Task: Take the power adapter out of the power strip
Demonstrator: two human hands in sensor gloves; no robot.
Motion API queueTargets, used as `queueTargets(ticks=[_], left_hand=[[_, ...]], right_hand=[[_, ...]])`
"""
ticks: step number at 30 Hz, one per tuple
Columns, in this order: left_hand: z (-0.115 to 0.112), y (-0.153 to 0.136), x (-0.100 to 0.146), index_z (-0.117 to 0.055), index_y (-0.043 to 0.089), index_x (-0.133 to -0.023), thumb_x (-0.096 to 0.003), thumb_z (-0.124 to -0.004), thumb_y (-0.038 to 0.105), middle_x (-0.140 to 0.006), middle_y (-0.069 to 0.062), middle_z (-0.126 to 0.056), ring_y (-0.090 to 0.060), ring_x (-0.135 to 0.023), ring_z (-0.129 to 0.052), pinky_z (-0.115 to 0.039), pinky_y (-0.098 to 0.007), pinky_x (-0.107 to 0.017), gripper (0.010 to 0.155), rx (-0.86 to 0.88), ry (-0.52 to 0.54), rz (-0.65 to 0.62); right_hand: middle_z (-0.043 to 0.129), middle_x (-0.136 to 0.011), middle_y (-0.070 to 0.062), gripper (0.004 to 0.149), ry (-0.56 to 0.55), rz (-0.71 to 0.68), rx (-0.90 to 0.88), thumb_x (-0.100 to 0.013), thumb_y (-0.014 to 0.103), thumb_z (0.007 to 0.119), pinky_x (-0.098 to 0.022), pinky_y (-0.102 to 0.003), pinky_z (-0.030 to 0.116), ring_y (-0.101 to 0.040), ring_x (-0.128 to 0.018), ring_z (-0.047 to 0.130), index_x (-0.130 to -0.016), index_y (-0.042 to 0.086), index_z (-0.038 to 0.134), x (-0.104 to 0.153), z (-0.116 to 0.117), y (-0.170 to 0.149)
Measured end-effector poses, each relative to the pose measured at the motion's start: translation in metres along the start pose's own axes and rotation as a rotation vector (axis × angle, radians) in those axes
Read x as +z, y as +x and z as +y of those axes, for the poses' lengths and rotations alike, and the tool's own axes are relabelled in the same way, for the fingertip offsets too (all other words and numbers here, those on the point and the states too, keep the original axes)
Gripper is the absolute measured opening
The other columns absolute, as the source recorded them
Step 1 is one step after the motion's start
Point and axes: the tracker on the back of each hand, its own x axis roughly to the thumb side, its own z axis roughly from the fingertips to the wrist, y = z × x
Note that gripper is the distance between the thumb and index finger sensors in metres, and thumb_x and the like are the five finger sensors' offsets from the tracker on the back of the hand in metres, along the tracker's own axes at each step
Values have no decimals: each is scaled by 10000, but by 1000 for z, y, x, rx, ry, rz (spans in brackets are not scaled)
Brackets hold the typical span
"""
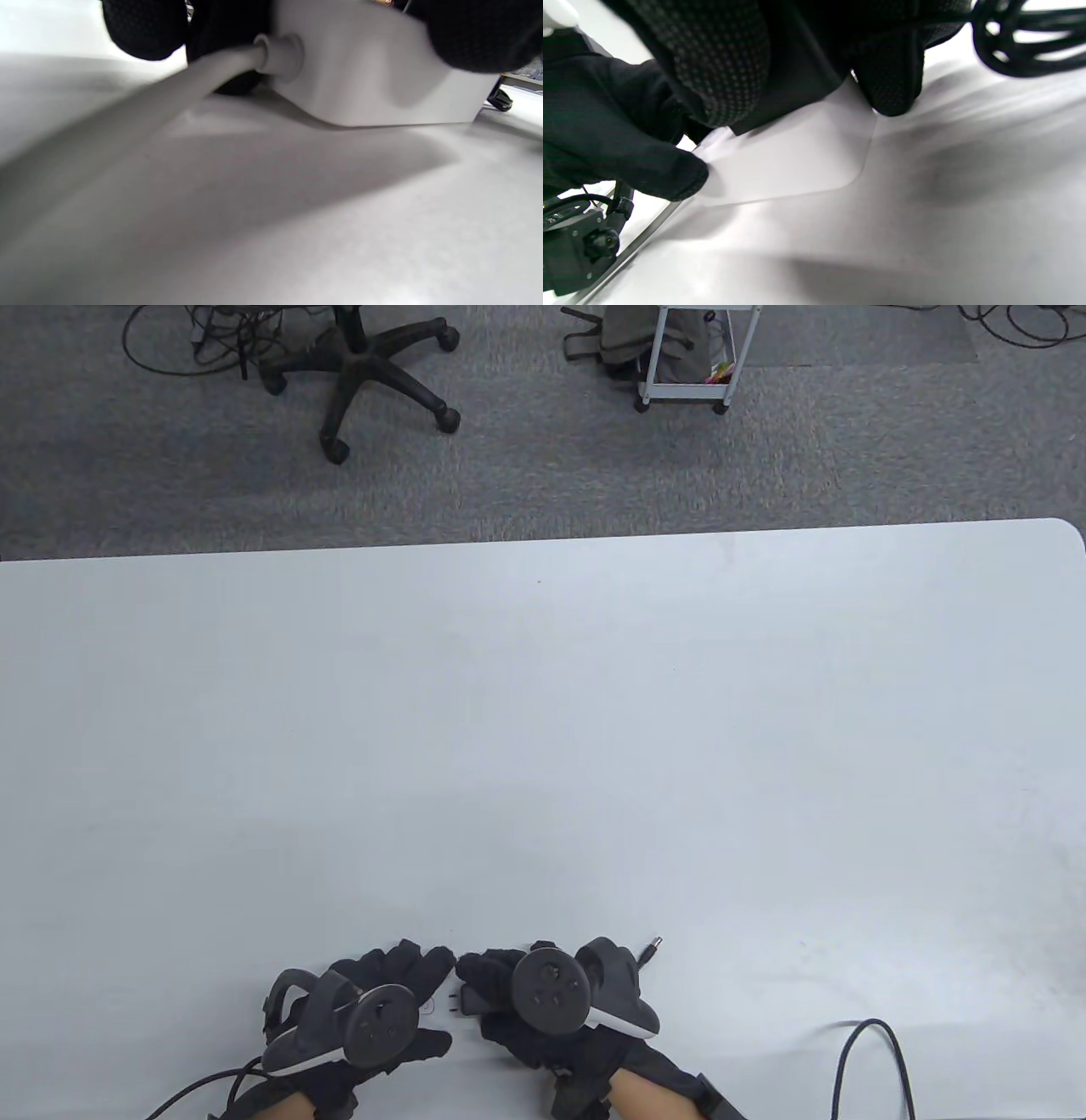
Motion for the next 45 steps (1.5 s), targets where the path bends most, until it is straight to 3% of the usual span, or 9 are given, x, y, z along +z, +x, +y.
queueTargets(ticks=[9,20,31,33,35,37,40,45], left_hand=[[0,3,0,-658,285,-1019,-328,-785,649,-1027,-68,-758,-327,-634,-889,-681,-538,-599,792,19,23,-20],[3,1,-4,-705,290,-990,-313,-828,604,-1005,-34,-788,-345,-658,-877,-669,-549,-607,756,63,2,16],[4,5,-7,-710,278,-994,-318,-835,597,-997,-62,-794,-355,-673,-869,-665,-552,-605,757,61,-3,19],[4,5,-8,-710,276,-995,-319,-836,597,-997,-60,-794,-356,-674,-868,-664,-552,-606,759,62,-5,21],[4,5,-8,-711,279,-991,-316,-837,598,-994,-55,-794,-355,-676,-867,-664,-552,-607,757,70,-8,21],[4,3,-9,-708,278,-992,-320,-841,599,-996,-56,-782,-357,-679,-859,-658,-553,-611,757,91,-15,17],[4,3,-10,-708,274,-991,-323,-839,600,-993,-58,-783,-360,-674,-861,-659,-555,-609,756,88,-16,21],[4,3,-8,-698,283,-997,-324,-828,612,-998,-45,-780,-347,-677,-863,-663,-546,-611,760,78,-12,24]], right_hand=[[743,-870,-85,653,-16,-25,113,-338,349,909,-643,-533,666,-343,-642,915,-899,263,585,4,4,8],[784,-802,-91,567,-42,-66,-67,-331,393,877,-614,-510,697,-367,-519,928,-838,234,677,0,0,-2],[811,-781,-84,557,-76,-73,-98,-313,382,890,-605,-508,706,-374,-485,933,-811,215,702,1,-5,-6],[826,-764,-64,552,-135,-95,-179,-300,401,880,-592,-494,726,-357,-453,943,-795,228,706,6,-18,-9],[822,-767,-82,554,-279,-125,-368,-312,384,890,-592,-505,717,-350,-478,950,-803,209,702,20,-45,-11],[825,-776,-89,559,-376,-134,-375,-313,383,898,-596,-514,711,-351,-484,952,-812,215,710,33,-64,-16],[785,-847,-80,573,-395,-68,-314,-339,381,884,-640,-541,655,-354,-560,920,-864,266,685,38,-69,-27],[479,-1055,-77,605,-324,9,-232,-399,304,824,-732,-577,490,-402,-801,763,-949,336,575,26,-54,-34]])
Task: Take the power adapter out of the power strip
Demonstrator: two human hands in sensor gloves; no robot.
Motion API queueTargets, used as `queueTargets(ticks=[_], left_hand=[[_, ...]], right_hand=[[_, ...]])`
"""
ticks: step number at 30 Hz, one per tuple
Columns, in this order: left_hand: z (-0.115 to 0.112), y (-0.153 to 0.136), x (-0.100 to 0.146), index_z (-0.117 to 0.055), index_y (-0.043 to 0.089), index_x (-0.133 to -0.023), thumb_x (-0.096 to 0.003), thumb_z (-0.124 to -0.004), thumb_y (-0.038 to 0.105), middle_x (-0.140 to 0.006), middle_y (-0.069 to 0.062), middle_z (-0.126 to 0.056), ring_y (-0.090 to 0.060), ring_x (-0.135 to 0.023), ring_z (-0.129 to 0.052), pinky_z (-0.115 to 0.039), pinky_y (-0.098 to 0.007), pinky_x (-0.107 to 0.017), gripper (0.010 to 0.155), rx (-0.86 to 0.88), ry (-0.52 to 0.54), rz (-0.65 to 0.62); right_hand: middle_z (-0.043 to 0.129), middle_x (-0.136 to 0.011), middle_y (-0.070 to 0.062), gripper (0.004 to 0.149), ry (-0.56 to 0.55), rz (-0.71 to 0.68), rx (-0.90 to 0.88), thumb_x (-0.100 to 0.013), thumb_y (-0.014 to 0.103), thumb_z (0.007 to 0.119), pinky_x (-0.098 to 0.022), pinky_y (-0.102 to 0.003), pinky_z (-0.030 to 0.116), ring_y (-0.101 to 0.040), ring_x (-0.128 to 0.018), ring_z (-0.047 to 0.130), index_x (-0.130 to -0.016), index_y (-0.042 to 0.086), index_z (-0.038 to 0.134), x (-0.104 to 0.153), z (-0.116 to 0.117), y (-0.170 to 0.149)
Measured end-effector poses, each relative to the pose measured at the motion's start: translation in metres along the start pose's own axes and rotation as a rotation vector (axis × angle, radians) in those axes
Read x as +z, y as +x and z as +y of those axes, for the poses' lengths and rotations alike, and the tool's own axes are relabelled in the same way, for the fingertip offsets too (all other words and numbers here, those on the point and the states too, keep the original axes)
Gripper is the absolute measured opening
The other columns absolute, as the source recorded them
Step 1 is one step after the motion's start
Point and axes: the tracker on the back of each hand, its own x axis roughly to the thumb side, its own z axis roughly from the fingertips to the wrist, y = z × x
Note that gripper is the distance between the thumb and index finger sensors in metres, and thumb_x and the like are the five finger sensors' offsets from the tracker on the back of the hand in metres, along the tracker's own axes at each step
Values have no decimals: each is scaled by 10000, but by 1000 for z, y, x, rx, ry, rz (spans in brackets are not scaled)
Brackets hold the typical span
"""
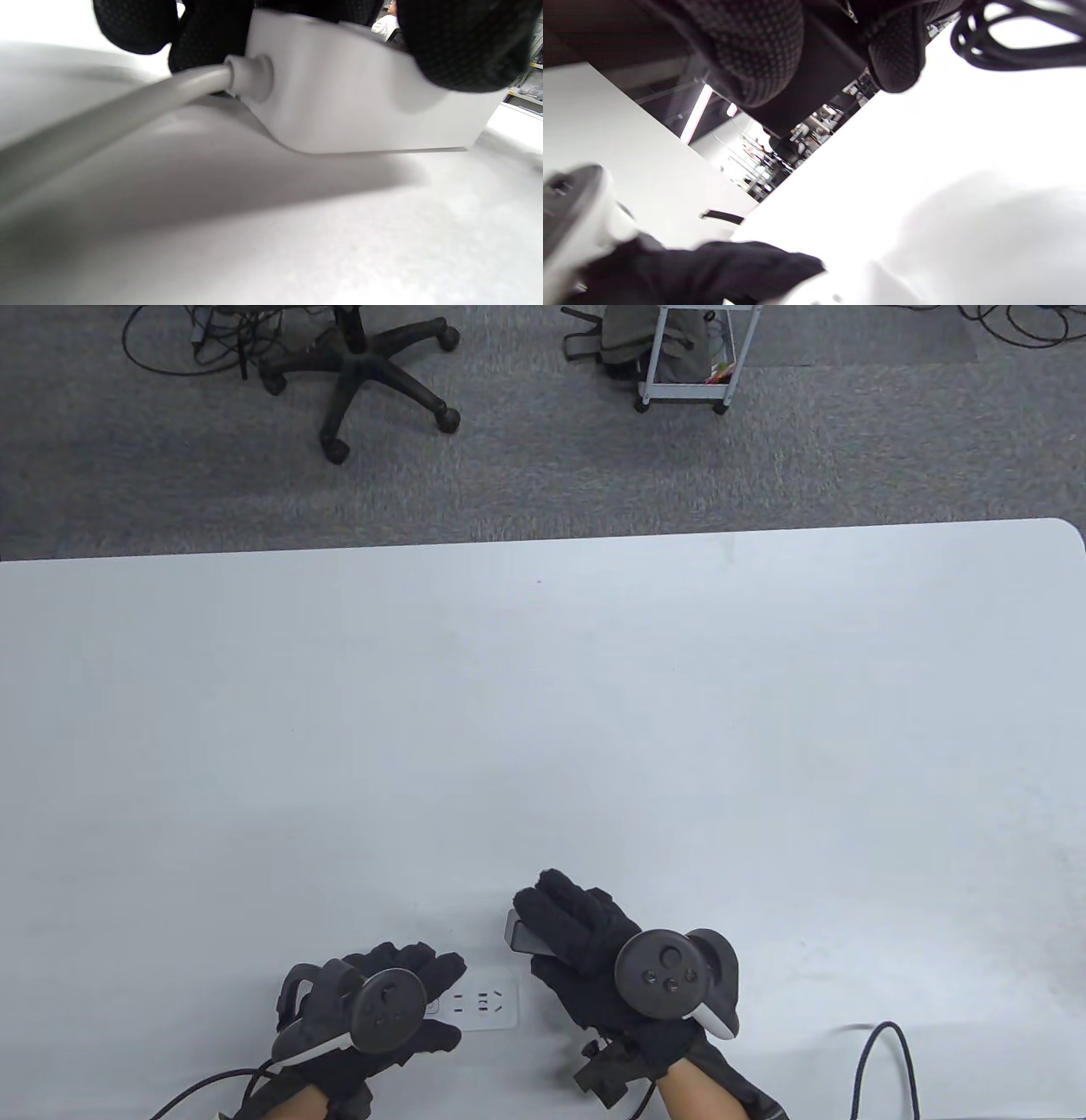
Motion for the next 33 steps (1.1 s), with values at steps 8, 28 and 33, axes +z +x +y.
queueTargets(ticks=[8,28,33], left_hand=[[0,-1,0,-698,280,-997,-326,-827,611,-998,-49,-777,-348,-676,-861,-661,-547,-611,759,5,-2,-4],[-1,0,0,-694,282,-998,-325,-824,616,-999,-44,-774,-343,-676,-860,-662,-543,-613,762,1,0,-5],[-1,0,0,-688,285,-1002,-328,-819,619,-1004,-45,-771,-342,-679,-861,-664,-541,-612,764,-8,1,-3]], right_hand=[[631,-1004,-83,604,153,44,31,-401,275,818,-722,-559,536,-408,-825,810,-957,288,585,-10,25,-12],[536,-1049,-101,622,17,365,262,-456,456,694,-743,-558,443,-275,-799,712,-1022,309,481,-20,39,-38],[509,-1078,-78,628,-11,372,281,-436,483,711,-745,-556,456,-253,-839,705,-1009,335,501,-19,36,-40]])
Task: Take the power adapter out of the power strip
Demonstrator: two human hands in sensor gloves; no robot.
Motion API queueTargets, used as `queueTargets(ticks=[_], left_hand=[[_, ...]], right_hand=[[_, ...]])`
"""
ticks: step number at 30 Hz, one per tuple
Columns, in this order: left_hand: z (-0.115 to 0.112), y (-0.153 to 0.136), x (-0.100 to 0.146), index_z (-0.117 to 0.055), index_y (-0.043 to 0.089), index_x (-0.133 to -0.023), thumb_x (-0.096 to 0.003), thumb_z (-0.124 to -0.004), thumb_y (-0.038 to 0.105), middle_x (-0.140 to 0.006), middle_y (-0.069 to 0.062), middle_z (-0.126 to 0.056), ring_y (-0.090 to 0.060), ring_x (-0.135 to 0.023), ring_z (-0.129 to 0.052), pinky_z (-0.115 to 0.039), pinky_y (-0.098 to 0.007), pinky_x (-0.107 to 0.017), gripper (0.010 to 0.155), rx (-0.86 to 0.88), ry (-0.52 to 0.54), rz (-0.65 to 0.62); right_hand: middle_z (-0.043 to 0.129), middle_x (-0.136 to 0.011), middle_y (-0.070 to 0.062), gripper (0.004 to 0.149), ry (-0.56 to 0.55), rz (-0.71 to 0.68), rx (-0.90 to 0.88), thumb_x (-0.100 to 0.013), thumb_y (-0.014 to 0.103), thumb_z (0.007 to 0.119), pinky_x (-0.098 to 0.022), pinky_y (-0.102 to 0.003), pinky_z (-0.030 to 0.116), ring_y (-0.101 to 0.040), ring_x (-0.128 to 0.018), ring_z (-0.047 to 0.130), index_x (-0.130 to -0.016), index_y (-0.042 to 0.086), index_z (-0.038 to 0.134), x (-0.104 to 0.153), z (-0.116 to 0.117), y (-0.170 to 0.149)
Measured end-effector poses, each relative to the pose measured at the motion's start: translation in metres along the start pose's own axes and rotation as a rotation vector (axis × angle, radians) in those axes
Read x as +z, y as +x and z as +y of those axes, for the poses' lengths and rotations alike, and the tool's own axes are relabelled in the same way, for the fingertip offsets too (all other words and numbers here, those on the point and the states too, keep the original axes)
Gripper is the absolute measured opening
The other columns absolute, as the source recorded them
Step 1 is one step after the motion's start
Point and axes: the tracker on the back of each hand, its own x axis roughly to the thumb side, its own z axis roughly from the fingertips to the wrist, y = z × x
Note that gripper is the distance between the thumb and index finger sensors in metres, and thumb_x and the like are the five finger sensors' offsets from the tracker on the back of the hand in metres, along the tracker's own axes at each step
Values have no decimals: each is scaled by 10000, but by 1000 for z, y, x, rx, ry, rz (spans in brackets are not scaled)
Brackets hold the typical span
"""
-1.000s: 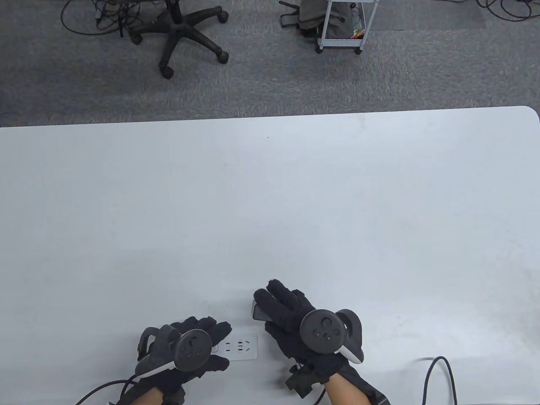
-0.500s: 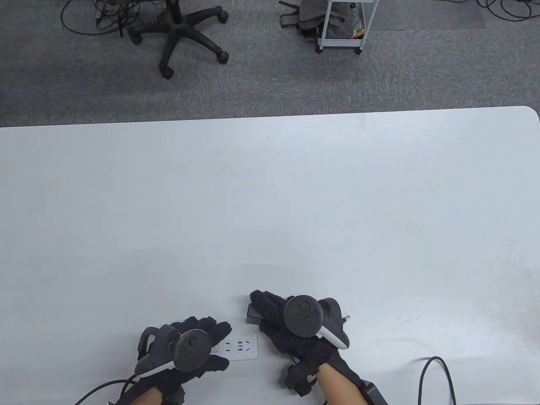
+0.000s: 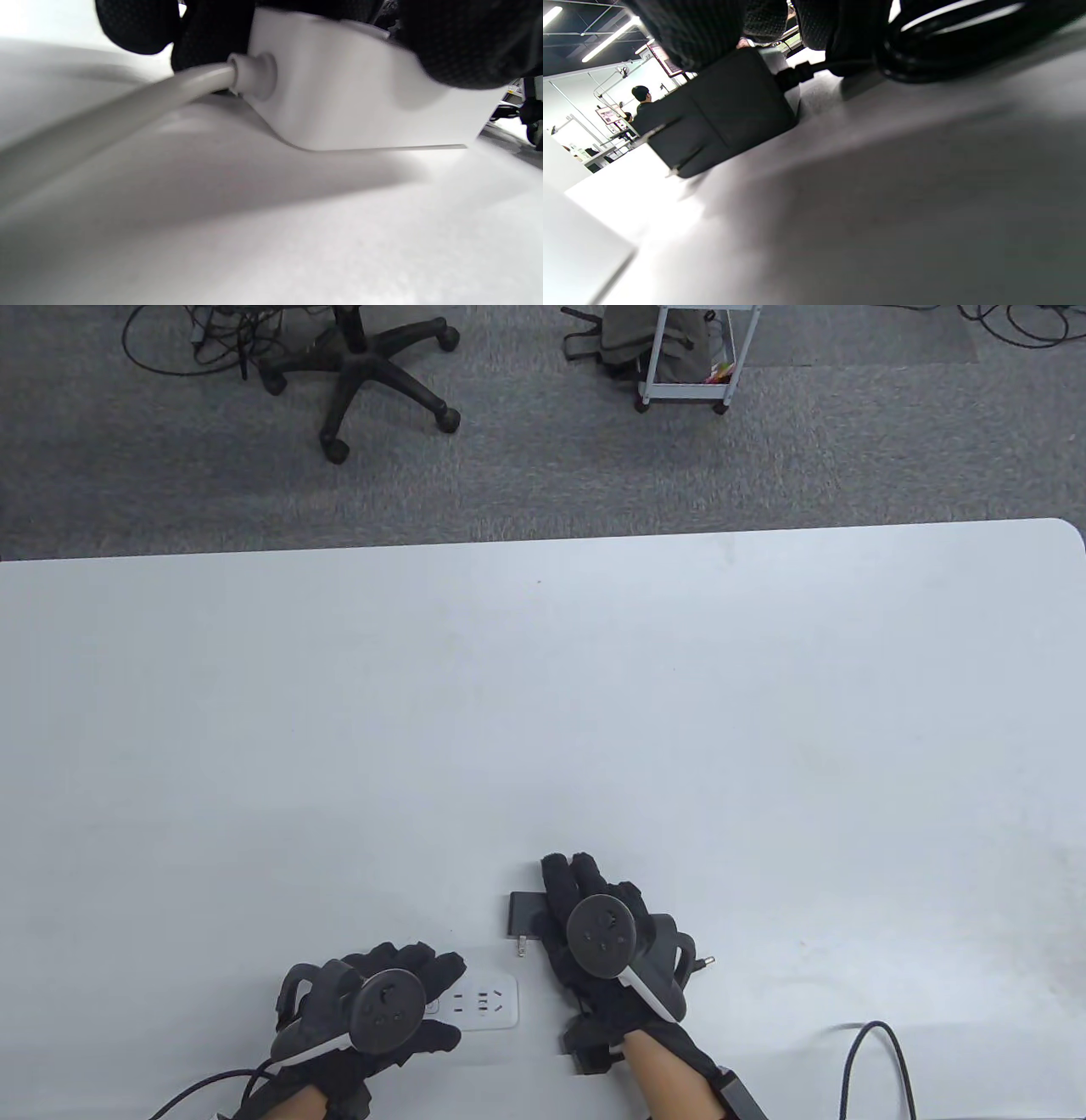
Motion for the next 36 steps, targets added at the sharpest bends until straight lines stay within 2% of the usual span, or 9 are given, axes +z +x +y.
queueTargets(ticks=[3,5,7,9,12,18,22,27,36], left_hand=[[0,1,2,-673,289,-1012,-333,-806,631,-1012,-43,-766,-337,-685,-861,-663,-539,-614,771,-32,4,2],[0,1,4,-658,297,-1025,-323,-802,655,-1047,-61,-737,-325,-705,-859,-658,-542,-624,801,-57,12,6],[3,-3,7,-556,302,-1081,-309,-781,702,-1118,-91,-652,-325,-791,-830,-633,-561,-650,898,-62,31,11],[8,-8,13,-461,336,-1115,-308,-731,754,-1183,-96,-546,-353,-949,-743,-593,-601,-683,947,-35,111,22],[18,-18,21,-346,352,-1134,-325,-689,771,-1241,-89,-385,-414,-1087,-571,-503,-663,-724,973,-27,227,80],[30,-37,34,-296,383,-1133,-333,-678,773,-1266,-57,-267,-454,-1162,-377,-392,-715,-749,968,-102,332,207],[30,-45,34,-243,384,-1133,-337,-664,781,-1264,-56,-163,-467,-1172,-275,-355,-729,-750,984,-151,318,268],[26,-55,34,-222,380,-1130,-342,-655,784,-1257,-62,-146,-468,-1169,-264,-365,-727,-748,986,-150,287,313],[25,-61,34,-217,373,-1131,-348,-655,779,-1255,-67,-148,-470,-1161,-295,-373,-726,-745,984,-113,260,326]], right_hand=[[525,-1082,-77,637,-51,-56,-68,-422,488,709,-738,-565,475,-325,-877,712,-1004,346,493,4,-11,0],[492,-1100,-66,698,-84,-101,-107,-391,528,740,-752,-581,427,-323,-931,667,-1010,359,464,7,-21,1],[424,-1134,-35,752,-95,-126,-125,-360,572,761,-769,-597,347,-328,-1005,570,-1013,400,431,10,-28,1],[351,-1162,3,788,-112,-135,-123,-337,606,764,-775,-606,298,-308,-1066,478,-1011,439,392,12,-36,0],[252,-1180,46,829,-120,-118,-89,-318,636,762,-778,-610,187,-276,-1125,334,-1007,470,332,15,-45,-8],[110,-1171,91,875,-110,-44,-17,-301,672,756,-762,-599,82,-237,-1143,163,-983,514,232,24,-52,-43],[5,-1139,105,938,-54,30,20,-263,721,752,-738,-583,14,-211,-1119,44,-955,536,147,23,-48,-63],[-125,-1068,117,980,57,61,47,-256,745,740,-708,-551,-67,-165,-1060,-84,-904,543,34,20,-38,-64],[-136,-1058,109,977,55,52,45,-262,743,730,-705,-548,-58,-161,-1047,-97,-897,537,17,20,-36,-62]])
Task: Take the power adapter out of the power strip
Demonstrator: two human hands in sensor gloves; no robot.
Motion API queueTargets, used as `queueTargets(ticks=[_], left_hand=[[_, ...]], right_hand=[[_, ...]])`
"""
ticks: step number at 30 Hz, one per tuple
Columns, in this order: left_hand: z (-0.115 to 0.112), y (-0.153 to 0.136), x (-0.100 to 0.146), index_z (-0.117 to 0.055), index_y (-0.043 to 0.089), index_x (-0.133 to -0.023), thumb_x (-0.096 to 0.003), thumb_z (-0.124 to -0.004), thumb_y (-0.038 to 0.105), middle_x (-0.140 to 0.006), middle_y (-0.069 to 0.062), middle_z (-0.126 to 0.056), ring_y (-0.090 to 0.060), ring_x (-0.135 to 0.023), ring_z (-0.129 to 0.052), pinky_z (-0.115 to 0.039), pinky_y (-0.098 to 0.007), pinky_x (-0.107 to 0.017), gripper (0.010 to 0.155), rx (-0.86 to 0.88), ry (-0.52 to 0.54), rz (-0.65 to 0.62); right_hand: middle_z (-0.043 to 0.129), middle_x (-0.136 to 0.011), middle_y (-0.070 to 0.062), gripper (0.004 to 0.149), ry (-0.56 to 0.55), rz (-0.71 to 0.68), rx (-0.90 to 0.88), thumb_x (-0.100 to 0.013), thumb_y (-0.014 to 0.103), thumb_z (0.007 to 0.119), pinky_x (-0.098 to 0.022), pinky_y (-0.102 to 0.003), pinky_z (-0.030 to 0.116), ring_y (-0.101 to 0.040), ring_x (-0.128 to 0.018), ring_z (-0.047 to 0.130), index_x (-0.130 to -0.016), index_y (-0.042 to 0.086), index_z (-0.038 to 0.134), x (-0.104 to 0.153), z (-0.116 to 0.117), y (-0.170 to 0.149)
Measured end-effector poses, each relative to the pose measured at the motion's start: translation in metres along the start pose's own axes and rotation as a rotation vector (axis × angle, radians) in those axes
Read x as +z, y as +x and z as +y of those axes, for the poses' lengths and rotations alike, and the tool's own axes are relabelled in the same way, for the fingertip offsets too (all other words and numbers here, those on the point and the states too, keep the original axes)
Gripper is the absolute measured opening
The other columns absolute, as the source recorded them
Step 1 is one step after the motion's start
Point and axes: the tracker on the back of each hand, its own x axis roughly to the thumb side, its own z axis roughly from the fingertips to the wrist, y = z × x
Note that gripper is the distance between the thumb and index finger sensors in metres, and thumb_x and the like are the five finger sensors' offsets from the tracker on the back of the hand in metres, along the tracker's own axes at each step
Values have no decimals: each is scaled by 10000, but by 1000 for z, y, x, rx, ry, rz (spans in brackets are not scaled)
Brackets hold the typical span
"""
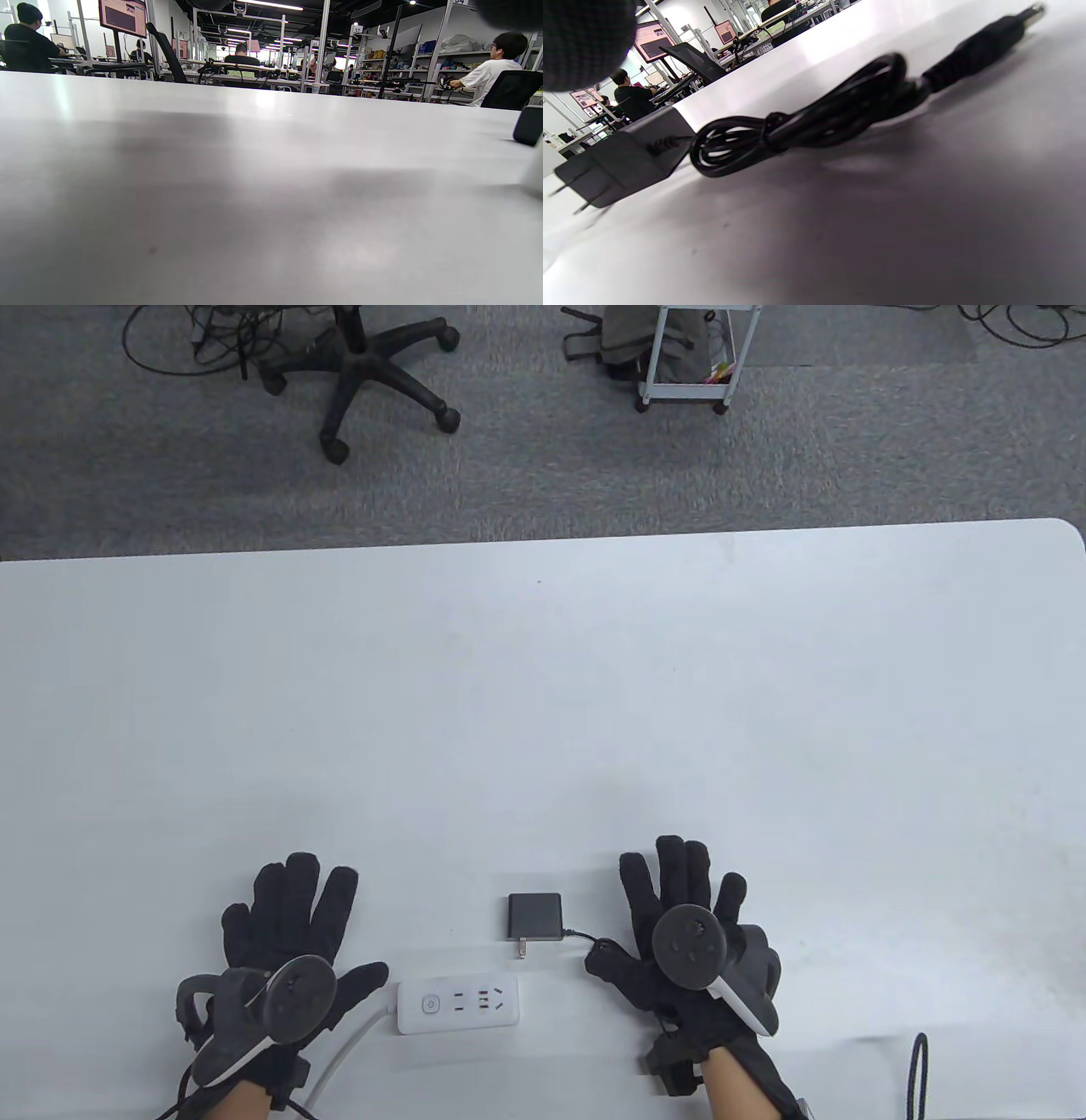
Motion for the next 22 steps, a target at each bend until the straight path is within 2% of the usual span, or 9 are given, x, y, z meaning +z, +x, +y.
queueTargets(ticks=[5,12,17,22], left_hand=[[0,5,0,-221,373,-1130,-350,-658,774,-1256,-65,-149,-468,-1162,-298,-374,-726,-746,980,-1,5,-23],[-2,2,-1,-224,368,-1132,-357,-666,765,-1256,-69,-149,-470,-1162,-296,-373,-729,-744,977,3,-15,-12],[-2,3,-1,-229,368,-1131,-359,-666,763,-1255,-70,-153,-469,-1162,-298,-376,-728,-744,971,6,-23,-17],[-2,1,0,-230,363,-1132,-360,-669,761,-1254,-74,-154,-472,-1160,-299,-377,-729,-742,973,15,-21,-16]], right_hand=[[-119,-1070,97,968,-52,-62,-84,-275,721,736,-708,-550,-51,-168,-1053,-82,-894,540,13,2,-3,1],[-121,-1069,89,969,-26,-100,-72,-282,723,728,-705,-551,-48,-173,-1050,-82,-886,538,-7,4,-3,6],[-93,-1081,74,959,-22,-146,-152,-292,706,736,-719,-561,-11,-187,-1055,-57,-895,533,11,6,-3,6],[-88,-1084,74,960,-23,-149,-159,-291,705,737,-720,-561,-10,-188,-1056,-54,-894,532,10,6,-3,6]])
